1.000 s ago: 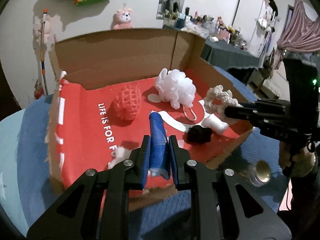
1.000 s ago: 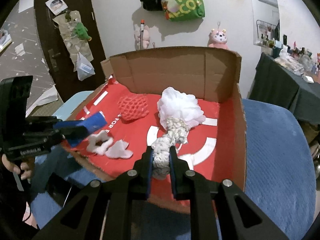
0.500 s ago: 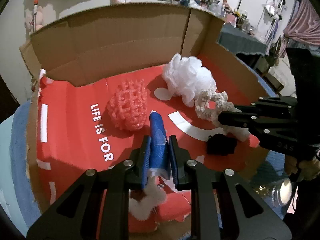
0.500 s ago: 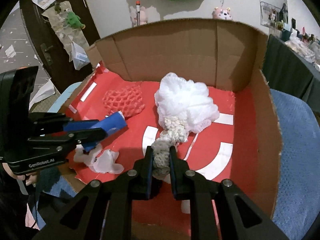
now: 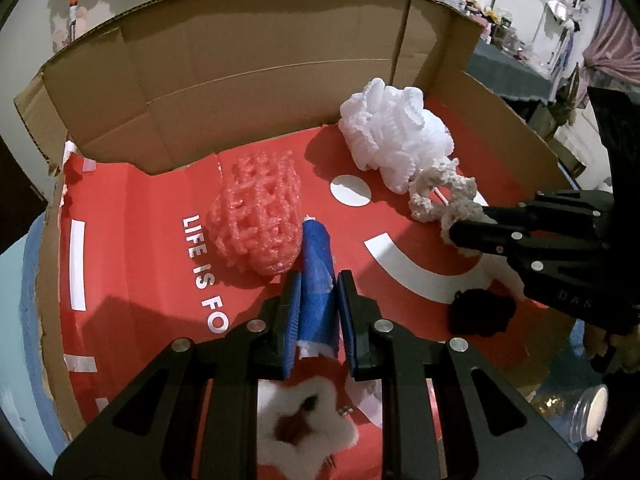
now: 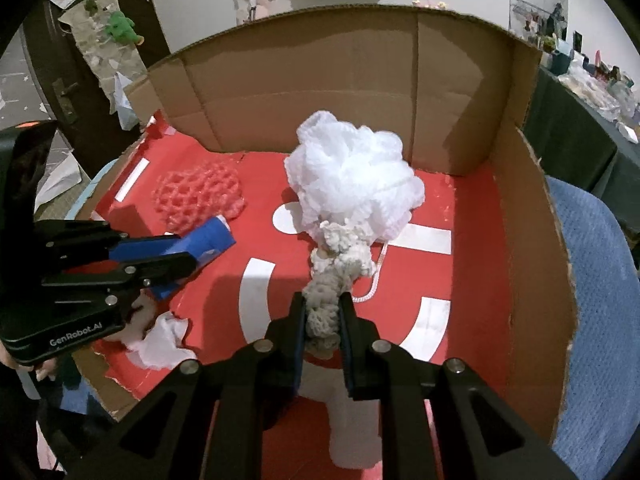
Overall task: Organize soft objects
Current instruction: 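Carry the blue roll and white rope up and into the red box, then open both grippers to drop the blue roll and rope in the box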
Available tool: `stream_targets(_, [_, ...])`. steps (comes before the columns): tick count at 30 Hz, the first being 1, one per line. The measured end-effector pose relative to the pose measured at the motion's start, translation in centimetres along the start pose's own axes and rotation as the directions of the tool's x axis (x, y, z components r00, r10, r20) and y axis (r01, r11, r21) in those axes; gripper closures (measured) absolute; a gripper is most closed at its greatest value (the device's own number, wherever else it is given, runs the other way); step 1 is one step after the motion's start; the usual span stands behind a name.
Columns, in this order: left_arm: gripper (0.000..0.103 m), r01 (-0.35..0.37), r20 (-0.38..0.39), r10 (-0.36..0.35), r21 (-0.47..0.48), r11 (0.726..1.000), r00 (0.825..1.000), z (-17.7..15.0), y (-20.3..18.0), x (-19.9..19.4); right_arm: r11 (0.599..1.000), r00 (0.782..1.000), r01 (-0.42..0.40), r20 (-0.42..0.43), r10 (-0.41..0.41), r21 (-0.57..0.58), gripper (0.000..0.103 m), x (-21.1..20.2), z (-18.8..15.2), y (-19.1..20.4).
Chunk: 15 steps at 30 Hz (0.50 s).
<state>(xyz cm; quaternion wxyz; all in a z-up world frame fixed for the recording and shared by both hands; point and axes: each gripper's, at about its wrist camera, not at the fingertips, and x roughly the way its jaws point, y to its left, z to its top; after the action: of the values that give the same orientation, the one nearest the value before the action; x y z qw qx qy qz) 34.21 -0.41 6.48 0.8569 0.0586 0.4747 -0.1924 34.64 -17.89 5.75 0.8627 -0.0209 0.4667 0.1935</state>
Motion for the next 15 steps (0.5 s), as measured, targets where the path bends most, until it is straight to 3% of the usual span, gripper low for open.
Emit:
stream_targets(8, [0.086, -0.020, -0.006, 0.020, 0.000, 1.000, 1.000, 0.03, -0.10, 0.49, 1.000, 1.000, 0.023, -0.008, -0.023, -0.010, 0.085, 0.20, -0.01, -0.20])
stream_targets(15, [0.085, -0.025, -0.012, 0.026, 0.007, 1.000, 1.000, 0.36, 0.13, 0.65, 0.998, 0.998, 0.063, -0.015, -0.063, -0.024, 0.063, 0.40, -0.03, -0.17])
